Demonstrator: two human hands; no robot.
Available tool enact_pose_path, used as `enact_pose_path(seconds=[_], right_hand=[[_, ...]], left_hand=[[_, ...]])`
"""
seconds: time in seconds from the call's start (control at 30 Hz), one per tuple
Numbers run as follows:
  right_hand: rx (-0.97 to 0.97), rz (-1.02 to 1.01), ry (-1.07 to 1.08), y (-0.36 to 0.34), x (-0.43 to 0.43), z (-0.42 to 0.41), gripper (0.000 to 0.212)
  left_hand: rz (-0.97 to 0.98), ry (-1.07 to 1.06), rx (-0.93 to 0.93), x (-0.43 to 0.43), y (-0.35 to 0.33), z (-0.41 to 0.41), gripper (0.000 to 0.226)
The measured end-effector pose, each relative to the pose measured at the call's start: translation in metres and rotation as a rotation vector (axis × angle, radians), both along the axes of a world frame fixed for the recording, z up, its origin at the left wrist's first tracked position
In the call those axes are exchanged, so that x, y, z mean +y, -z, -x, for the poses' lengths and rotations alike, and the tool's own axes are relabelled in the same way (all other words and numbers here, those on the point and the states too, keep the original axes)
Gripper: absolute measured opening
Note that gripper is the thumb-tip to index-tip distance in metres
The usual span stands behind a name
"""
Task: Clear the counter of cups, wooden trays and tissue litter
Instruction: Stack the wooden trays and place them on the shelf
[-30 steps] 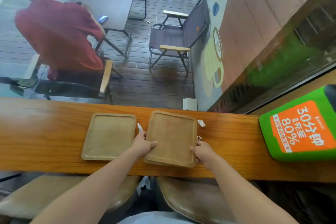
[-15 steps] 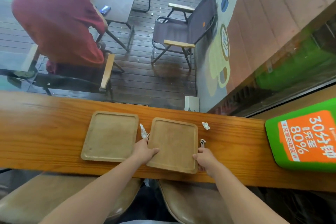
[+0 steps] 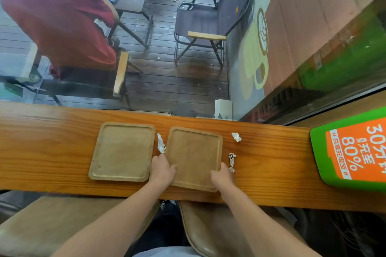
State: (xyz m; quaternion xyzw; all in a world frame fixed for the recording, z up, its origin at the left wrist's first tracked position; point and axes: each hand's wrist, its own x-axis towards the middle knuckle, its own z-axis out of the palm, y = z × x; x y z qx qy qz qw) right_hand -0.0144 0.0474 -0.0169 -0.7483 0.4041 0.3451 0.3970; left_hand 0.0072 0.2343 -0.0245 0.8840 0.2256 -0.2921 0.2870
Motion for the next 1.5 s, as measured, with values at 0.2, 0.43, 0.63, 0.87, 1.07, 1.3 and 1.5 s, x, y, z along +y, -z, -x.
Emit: enact_pose_path(seconds=[0.2, 0.43, 0.63, 0.87, 1.07, 1.3, 1.5], right_hand=[[0.061, -0.033, -0.028, -0.003, -0.002, -0.005, 0.075], [0.052, -0.089, -0.009, -0.003, -0.013, -0.005, 0.078], [0.049, -0.076, 0.008, -0.003, -0.017, -0.006, 0.078], [0.032, -0.035, 0.009, 0.0, -0.016, -0.005, 0.07], [0.045, -0.073, 0.142, 0.007, -0.007, -0.001, 0.075], [0.052, -0.096, 0.284, 0.013, -0.012, 0.001, 0.08], [0.113, -0.106, 0.338, 0.021, -0.026, 0.019, 0.053]], left_hand=[[-0.023, 0.023, 0.042, -0.002, 0.003, 0.0, 0.039], [-0.043, 0.038, 0.047, -0.003, 0.005, 0.001, 0.027], [-0.056, 0.067, 0.033, -0.007, 0.008, -0.002, 0.028], [0.02, 0.009, 0.03, 0.0, 0.014, -0.002, 0.031], [0.089, -0.071, 0.051, 0.004, 0.017, -0.005, 0.039], [0.167, -0.248, 0.067, -0.001, 0.018, 0.001, 0.052], [0.237, -0.255, 0.171, 0.001, 0.015, 0.007, 0.046]])
